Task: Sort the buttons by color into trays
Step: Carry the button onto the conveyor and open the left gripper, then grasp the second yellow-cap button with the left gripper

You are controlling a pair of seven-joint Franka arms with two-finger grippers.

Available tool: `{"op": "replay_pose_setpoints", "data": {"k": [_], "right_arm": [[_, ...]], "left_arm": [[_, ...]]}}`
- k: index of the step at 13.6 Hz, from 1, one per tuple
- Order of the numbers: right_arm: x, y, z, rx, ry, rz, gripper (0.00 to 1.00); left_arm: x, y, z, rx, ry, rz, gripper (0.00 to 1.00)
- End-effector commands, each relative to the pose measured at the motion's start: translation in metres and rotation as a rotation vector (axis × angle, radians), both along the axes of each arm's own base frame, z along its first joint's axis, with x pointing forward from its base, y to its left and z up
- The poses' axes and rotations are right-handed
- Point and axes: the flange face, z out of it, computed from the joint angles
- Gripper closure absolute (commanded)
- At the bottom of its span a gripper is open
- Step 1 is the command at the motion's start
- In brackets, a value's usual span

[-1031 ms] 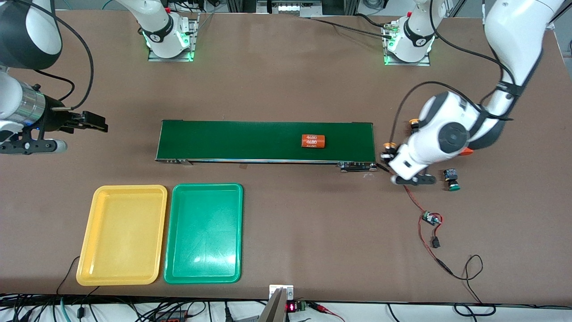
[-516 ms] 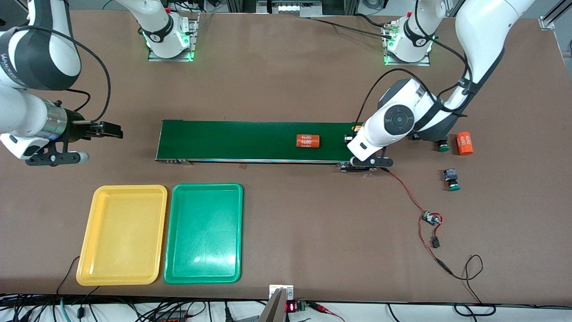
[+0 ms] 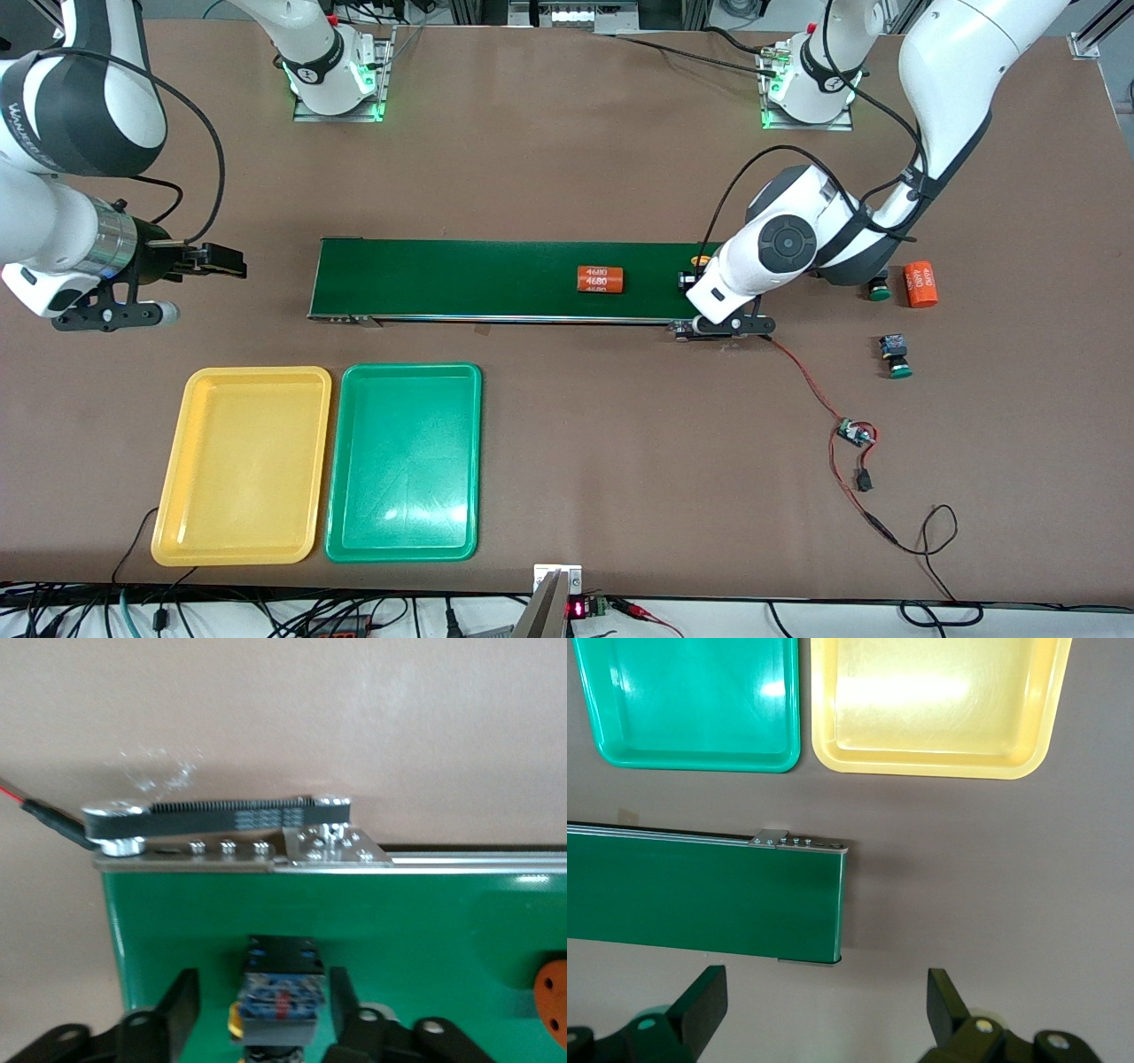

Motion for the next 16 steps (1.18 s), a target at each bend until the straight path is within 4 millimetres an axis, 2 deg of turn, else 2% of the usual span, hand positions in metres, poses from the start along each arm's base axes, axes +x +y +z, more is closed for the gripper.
{"op": "replay_pose_setpoints", "data": {"k": [1, 4, 6, 7, 8, 10, 11, 12, 14, 16], "right_arm": [[-0.004, -0.007, 0.009, 0.01, -0.009, -0.026, 0.0], [-0.004, -0.011, 0.009, -0.008, -0.009, -0.022, 0.0], [-0.004, -0.012, 0.007, -0.012, -0.004, -0.023, 0.0], [-0.003, -0.012, 0.007, -0.007, -0.009, -0.026, 0.0], [-0.001, -0.007, 0.009, -0.006, -0.023, -0.016, 0.0], [0.003, -0.006, 0.008, -0.008, -0.036, 0.006, 0.0], [0.008, -0.01, 0.008, -0.013, -0.047, 0.007, 0.0], [0.011, -0.011, 0.01, -0.017, -0.052, 0.01, 0.0], [0.011, -0.012, 0.009, -0.022, -0.045, -0.018, 0.0], [0.014, -0.034, 0.005, -0.02, -0.043, -0.086, 0.0]], "left_arm": [[0.014, 0.025, 0.037, 0.082, -0.029, 0.009, 0.0], [0.032, 0.045, 0.086, 0.174, 0.01, 0.032, 0.0], [0.041, 0.055, 0.102, 0.193, 0.026, 0.04, 0.0], [0.046, 0.074, 0.102, 0.196, 0.038, 0.046, 0.0], [0.053, 0.102, 0.102, 0.181, 0.048, 0.023, 0.0], [0.059, 0.164, 0.091, 0.156, 0.084, -0.002, 0.0], [0.056, 0.185, 0.082, 0.152, 0.105, 0.011, 0.0], [0.051, 0.198, 0.073, 0.151, 0.126, 0.017, 0.0], [0.033, 0.212, 0.048, 0.157, 0.183, 0.019, 0.0], [0.014, 0.219, 0.021, 0.15, 0.214, 0.013, 0.0]]}}
